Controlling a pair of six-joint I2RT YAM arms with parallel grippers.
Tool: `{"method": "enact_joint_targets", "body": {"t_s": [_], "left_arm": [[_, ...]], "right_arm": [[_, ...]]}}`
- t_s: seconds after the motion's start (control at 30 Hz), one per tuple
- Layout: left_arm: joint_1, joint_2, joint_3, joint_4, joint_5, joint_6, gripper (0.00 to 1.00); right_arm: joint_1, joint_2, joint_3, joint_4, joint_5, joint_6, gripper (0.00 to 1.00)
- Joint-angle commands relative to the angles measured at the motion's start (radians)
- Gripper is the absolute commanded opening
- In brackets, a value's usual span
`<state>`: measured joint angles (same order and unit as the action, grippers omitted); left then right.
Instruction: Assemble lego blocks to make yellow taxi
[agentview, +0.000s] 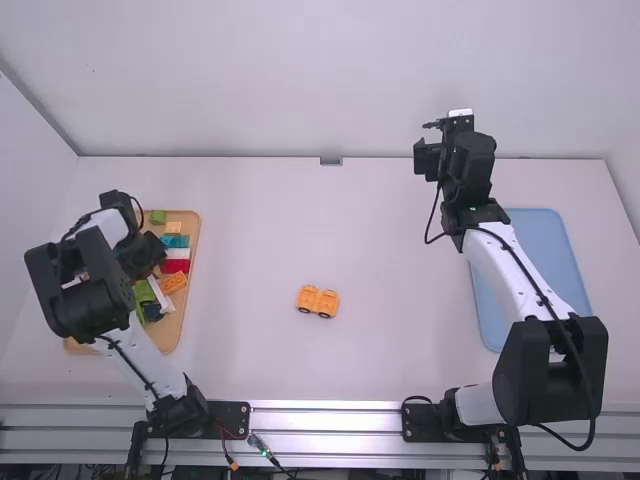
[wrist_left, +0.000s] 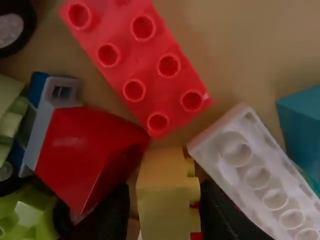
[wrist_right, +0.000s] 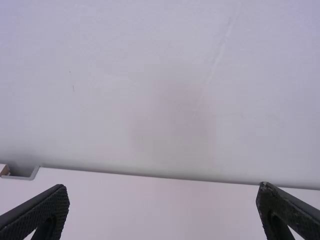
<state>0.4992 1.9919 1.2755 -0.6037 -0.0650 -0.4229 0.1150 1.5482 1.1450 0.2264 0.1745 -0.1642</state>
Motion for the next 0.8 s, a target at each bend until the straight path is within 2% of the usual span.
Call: {"method": "enact_joint_targets", "body": {"t_s": [0.0,0.37,0.5,0.77], "left_arm": [[-0.006,0.01,-0.035,0.005,-0.005,0.001,0.38],[-0.007,0.01,-0.052,0.012,0.0,-0.001,0.36],[-0.007,0.01,-0.066,0.019,0.005,-0.007,0.47],[-0.007,0.01,-0.087,0.031,0.014,-0.018,0.46]], "right_arm": [[0.002,0.008,0.033,0.005,0.006,0.003,0.99],[0.028,0.008,0.033,0.021,0.006,0.002,0.98],[0.031,0.008,0.033,0.029,0.006,0.0,0.99],[0.03,0.008,0.033,0.029,0.006,0.003,0.99]]}}
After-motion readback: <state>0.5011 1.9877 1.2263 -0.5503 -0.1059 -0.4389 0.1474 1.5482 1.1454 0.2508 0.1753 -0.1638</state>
